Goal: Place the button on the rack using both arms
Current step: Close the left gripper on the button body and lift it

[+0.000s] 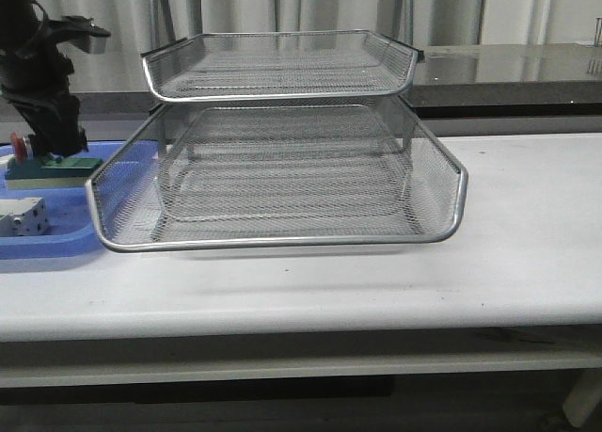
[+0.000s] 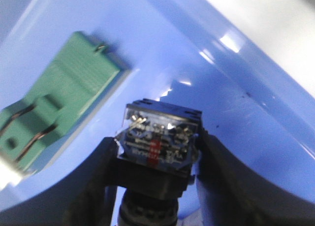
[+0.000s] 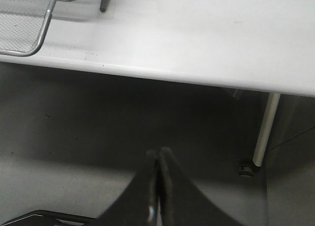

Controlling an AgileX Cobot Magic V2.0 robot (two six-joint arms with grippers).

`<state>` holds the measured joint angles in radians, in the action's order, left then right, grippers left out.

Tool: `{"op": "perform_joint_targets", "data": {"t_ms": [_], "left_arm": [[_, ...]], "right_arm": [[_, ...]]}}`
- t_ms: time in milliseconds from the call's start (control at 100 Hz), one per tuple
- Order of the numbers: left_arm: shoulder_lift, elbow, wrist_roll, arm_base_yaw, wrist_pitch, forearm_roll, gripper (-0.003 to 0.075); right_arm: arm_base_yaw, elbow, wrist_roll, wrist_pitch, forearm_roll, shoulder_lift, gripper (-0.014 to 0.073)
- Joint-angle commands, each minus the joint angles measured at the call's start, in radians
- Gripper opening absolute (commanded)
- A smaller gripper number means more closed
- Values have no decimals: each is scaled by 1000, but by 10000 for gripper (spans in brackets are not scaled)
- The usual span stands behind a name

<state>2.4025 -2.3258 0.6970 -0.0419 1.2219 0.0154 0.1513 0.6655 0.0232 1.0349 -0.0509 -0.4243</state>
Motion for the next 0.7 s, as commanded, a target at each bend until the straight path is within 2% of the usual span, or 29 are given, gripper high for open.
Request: {"op": "perform_joint_targets", "data": {"t_ms": [0,340,690], "left_arm": [[-102,-66,-67,-11,52,22,-20],[-307,-32,-147,-7,52,33,-20],[-630,266,-150,88,52,33,-20]], "right_arm": [[1,33,1,-55,-11,-8,-71],[1,33,1,-55,-11,-8,-71],[1,33,1,-55,-11,-8,-71]]}}
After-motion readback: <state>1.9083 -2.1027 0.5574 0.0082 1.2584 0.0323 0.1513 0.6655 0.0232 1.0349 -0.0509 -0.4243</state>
